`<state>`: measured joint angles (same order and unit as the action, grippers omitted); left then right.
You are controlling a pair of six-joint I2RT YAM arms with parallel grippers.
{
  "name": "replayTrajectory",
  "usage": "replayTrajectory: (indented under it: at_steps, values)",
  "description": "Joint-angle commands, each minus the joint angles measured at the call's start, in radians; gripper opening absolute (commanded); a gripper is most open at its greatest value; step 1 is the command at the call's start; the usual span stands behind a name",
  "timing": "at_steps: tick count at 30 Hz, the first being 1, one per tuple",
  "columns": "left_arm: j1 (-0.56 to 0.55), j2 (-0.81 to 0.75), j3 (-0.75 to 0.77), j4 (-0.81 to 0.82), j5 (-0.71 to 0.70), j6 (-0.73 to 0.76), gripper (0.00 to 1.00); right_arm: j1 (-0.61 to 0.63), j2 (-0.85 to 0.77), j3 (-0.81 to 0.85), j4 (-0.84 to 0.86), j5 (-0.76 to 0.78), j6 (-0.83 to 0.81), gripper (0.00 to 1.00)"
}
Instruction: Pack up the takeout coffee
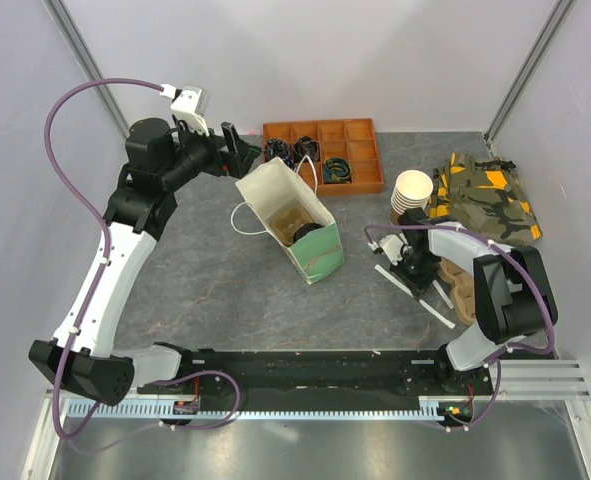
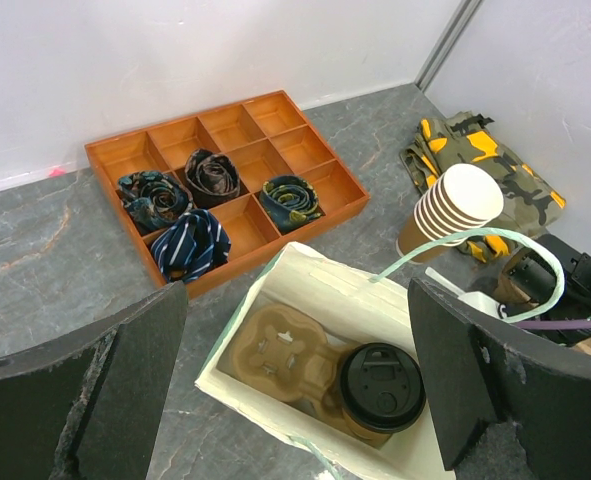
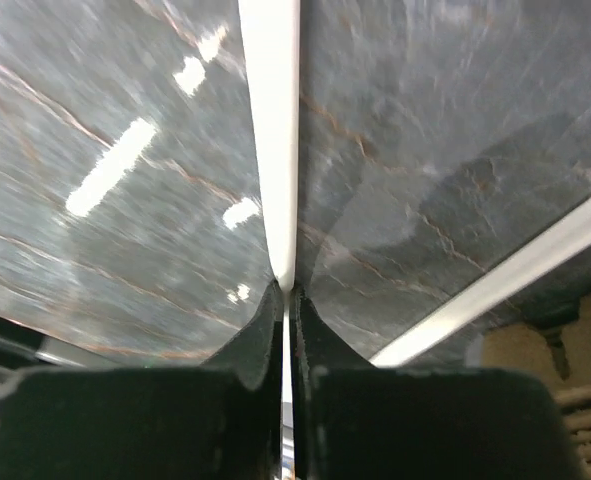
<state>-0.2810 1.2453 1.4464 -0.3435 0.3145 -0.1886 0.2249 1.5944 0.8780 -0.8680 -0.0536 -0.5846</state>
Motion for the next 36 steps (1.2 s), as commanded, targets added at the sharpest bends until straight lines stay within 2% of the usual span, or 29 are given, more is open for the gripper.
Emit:
replayTrajectory:
  at_steps: [1, 8, 13, 17, 18, 20, 21, 24, 29, 36]
  values:
    - [0.003, 0.0, 0.043, 0.017, -0.017, 0.029, 0.98, 0.014, -0.054, 0.074, 0.028, -0.094, 0.058, 0.0]
    - [0.005, 0.006, 0.058, 0.024, -0.025, 0.023, 0.98, 0.014, -0.241, 0.312, -0.126, -0.216, 0.17, 0.0]
    - [0.006, 0.008, 0.063, 0.037, -0.037, 0.017, 0.99, 0.014, -0.317, 0.632, -0.146, -0.328, 0.342, 0.0]
    - [0.011, 0.02, 0.08, 0.055, -0.022, -0.014, 0.99, 0.03, -0.239, 0.927, -0.128, -0.414, 0.503, 0.0]
    - [0.012, 0.023, 0.083, 0.06, -0.018, -0.018, 0.99, 0.057, -0.181, 1.069, -0.123, -0.423, 0.534, 0.0]
    - [0.014, 0.032, 0.094, 0.06, -0.018, -0.023, 0.99, 0.097, -0.122, 1.22, -0.118, -0.442, 0.613, 0.0]
    - [0.016, 0.037, 0.095, 0.061, -0.023, -0.023, 0.99, 0.153, -0.067, 1.357, -0.112, -0.442, 0.629, 0.0]
    - [0.025, 0.049, 0.108, 0.064, -0.037, -0.028, 1.0, 0.279, 0.01, 1.536, -0.068, -0.422, 0.677, 0.0]
    - [0.057, 0.055, 0.109, 0.066, -0.043, -0.058, 1.0, 0.395, 0.03, 1.491, 0.102, -0.361, 0.726, 0.0]
    - [0.086, 0.019, 0.08, 0.037, -0.069, -0.06, 1.0, 0.6, 0.091, 1.388, 0.126, -0.134, 0.617, 0.0]
